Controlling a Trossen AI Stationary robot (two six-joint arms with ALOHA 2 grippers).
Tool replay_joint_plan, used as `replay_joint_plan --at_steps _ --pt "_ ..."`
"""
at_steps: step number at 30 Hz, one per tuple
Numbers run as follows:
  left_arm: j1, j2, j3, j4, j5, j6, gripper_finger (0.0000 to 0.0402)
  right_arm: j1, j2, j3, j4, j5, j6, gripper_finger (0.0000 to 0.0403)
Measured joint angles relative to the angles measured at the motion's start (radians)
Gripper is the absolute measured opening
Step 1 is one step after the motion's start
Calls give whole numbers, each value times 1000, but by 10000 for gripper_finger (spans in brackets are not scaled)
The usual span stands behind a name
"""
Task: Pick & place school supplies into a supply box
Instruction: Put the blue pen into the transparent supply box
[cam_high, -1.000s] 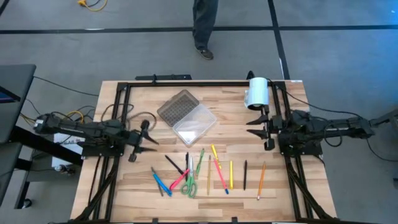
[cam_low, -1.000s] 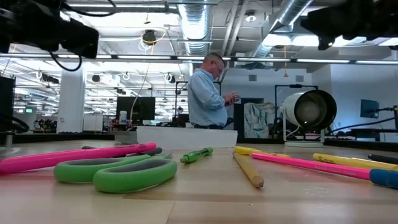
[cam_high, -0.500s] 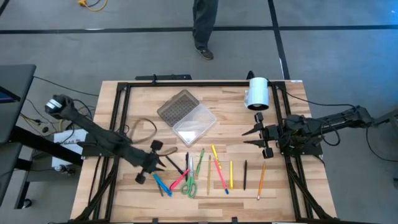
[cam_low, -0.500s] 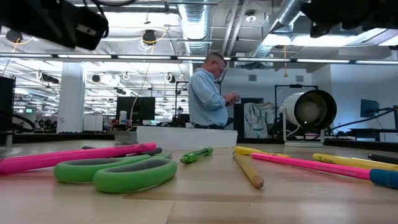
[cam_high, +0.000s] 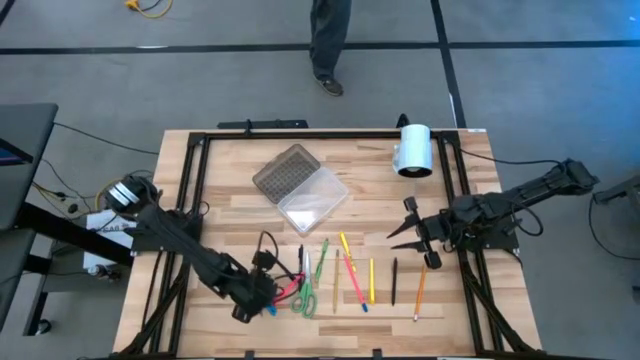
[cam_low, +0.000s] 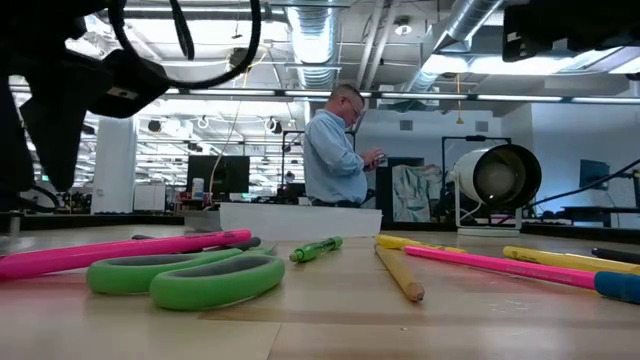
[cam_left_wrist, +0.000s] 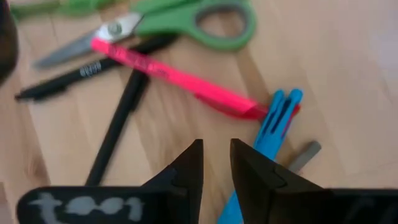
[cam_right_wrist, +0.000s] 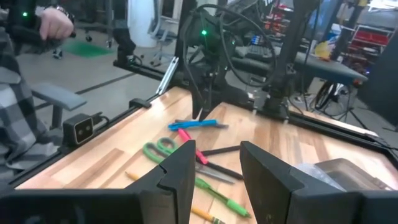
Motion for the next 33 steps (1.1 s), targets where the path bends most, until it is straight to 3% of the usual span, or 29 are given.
replay_joint_plan --at_steps 8,18,26,33 --pt "-11 10 35 -53 70 -69 74 3 1 0 0 0 0 122" --pt "-36 10 34 -45 77 -97 74 3 17 0 9 0 11 122" --pt "-48 12 -44 83 78 -104 74 3 66 0 36 -2 42 122" --pt "-33 12 -49 88 92 -103 74 3 92 0 37 -2 43 122"
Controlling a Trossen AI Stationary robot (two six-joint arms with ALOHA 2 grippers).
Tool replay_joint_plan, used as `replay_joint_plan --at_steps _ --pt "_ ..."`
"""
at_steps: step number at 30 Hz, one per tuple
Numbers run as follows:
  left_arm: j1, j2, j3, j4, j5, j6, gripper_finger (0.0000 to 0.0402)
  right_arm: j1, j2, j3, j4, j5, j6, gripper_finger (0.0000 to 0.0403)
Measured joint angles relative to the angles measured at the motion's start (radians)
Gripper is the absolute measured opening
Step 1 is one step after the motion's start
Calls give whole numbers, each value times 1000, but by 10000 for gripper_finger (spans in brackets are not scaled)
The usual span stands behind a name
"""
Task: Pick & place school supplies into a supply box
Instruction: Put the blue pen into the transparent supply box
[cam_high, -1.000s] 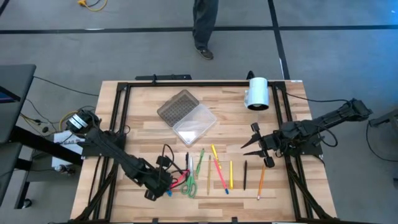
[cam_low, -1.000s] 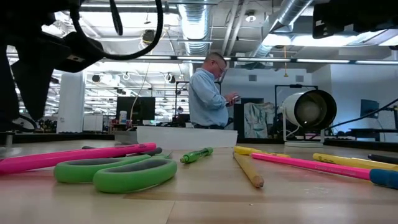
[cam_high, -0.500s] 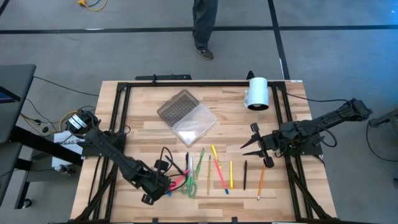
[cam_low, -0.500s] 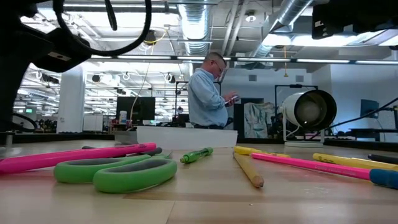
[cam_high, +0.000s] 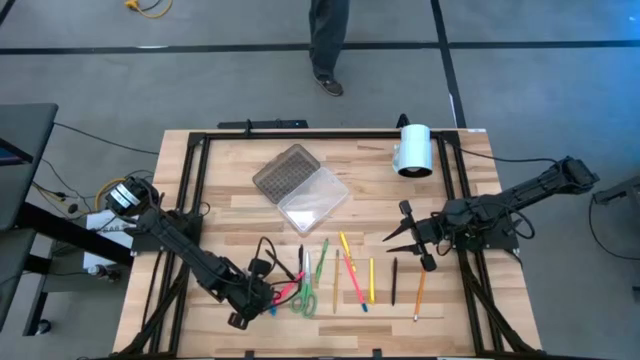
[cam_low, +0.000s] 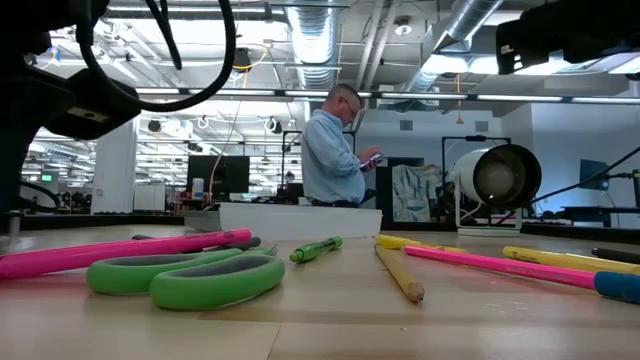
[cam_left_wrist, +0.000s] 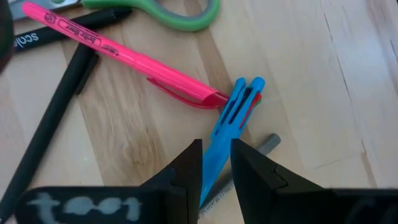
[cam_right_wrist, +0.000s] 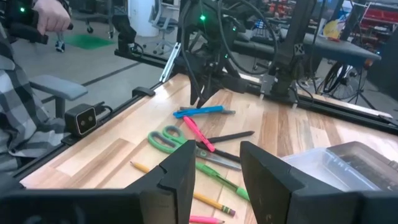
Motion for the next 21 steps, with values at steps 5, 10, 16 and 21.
replay_joint_plan --at_steps 5,10,16,21 --pt "13 0 0 0 36 7 74 0 0 0 0 0 19 122" --pt "13 0 0 -26 43 7 84 0 0 0 22 0 15 122" --pt "2 0 0 -70 1 6 123 0 0 0 56 -1 11 122" --pt "1 0 0 -78 5 17 138 0 0 0 55 -1 11 122"
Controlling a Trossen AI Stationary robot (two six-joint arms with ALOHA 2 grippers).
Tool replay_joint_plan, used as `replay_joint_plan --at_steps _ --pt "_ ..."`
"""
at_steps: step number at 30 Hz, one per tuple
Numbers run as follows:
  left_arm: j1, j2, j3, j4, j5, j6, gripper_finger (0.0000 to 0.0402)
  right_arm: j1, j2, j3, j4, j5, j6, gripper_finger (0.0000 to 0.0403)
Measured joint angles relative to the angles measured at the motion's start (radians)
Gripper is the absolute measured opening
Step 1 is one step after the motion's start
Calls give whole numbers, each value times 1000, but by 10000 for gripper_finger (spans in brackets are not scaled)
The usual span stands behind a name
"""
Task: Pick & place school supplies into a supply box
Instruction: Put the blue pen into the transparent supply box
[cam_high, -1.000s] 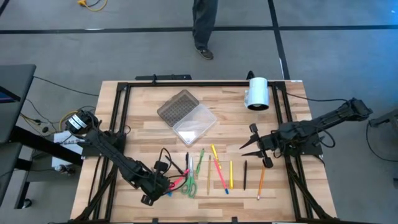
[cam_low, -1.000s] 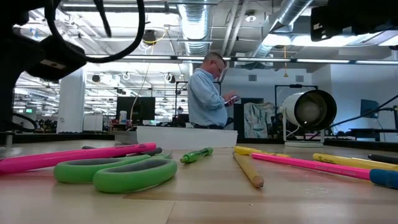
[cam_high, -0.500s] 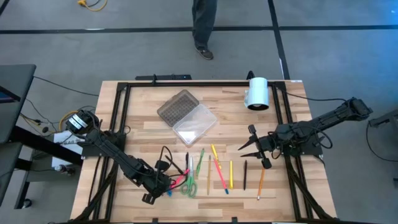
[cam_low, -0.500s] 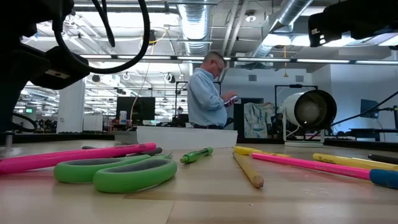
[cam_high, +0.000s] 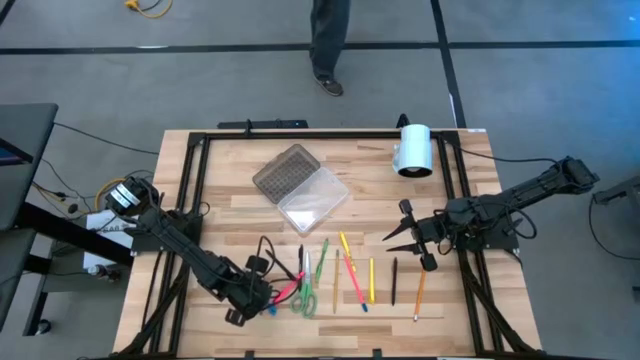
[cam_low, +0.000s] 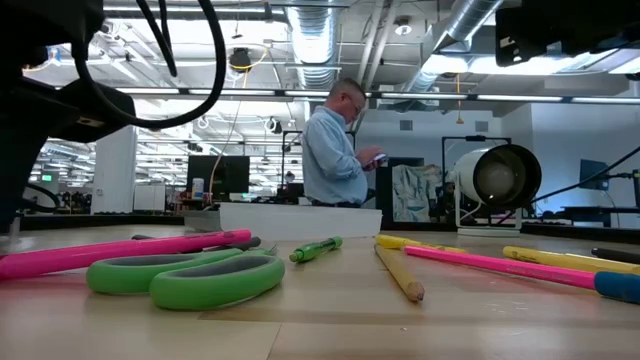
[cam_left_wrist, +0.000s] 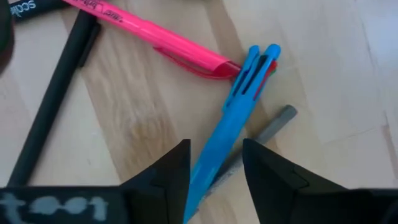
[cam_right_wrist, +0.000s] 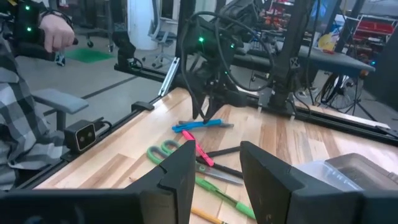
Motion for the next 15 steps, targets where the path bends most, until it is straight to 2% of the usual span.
replay_joint_plan --at_steps 6,15 --pt "4 0 -33 61 1 58 135 0 0 0 12 0 0 122" --pt "18 1 -73 124 22 48 112 0 0 0 12 0 8 122"
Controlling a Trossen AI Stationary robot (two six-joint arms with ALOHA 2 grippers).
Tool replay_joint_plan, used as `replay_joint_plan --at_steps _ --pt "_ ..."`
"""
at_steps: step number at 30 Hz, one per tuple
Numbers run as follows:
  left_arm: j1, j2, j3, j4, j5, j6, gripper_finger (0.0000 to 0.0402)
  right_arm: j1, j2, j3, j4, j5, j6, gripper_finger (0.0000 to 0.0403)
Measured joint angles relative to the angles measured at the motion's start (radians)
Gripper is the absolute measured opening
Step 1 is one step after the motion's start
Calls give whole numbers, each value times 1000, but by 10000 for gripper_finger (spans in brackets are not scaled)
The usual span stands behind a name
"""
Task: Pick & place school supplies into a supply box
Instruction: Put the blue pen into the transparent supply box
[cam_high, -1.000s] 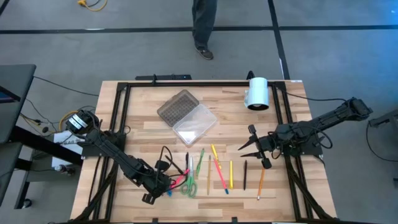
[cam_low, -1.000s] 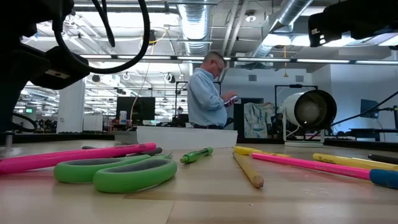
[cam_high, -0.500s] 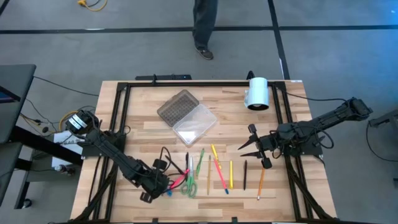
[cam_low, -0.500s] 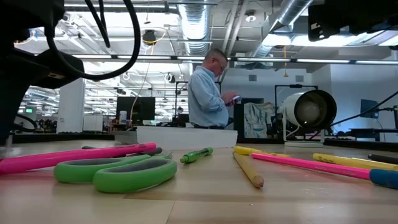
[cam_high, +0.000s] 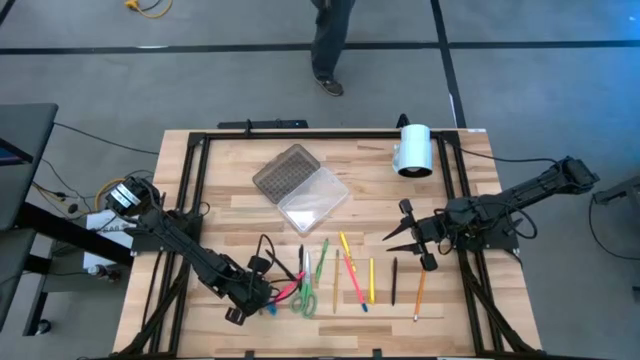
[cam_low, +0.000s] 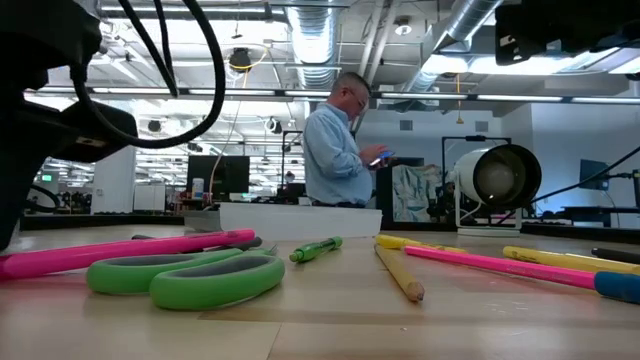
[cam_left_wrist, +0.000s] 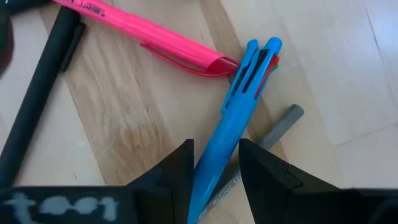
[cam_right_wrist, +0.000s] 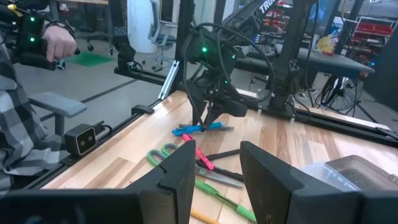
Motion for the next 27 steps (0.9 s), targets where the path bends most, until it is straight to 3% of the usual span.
replay_joint_plan --at_steps 12,23,27 --pt "44 -5 -50 -7 -19 29 90 0 0 0 -19 1 0 122" --pt "47 -5 -48 -15 -14 9 43 0 0 0 -19 3 0 122" --pt "47 -2 -27 -42 -17 8 45 0 0 0 -19 3 0 122"
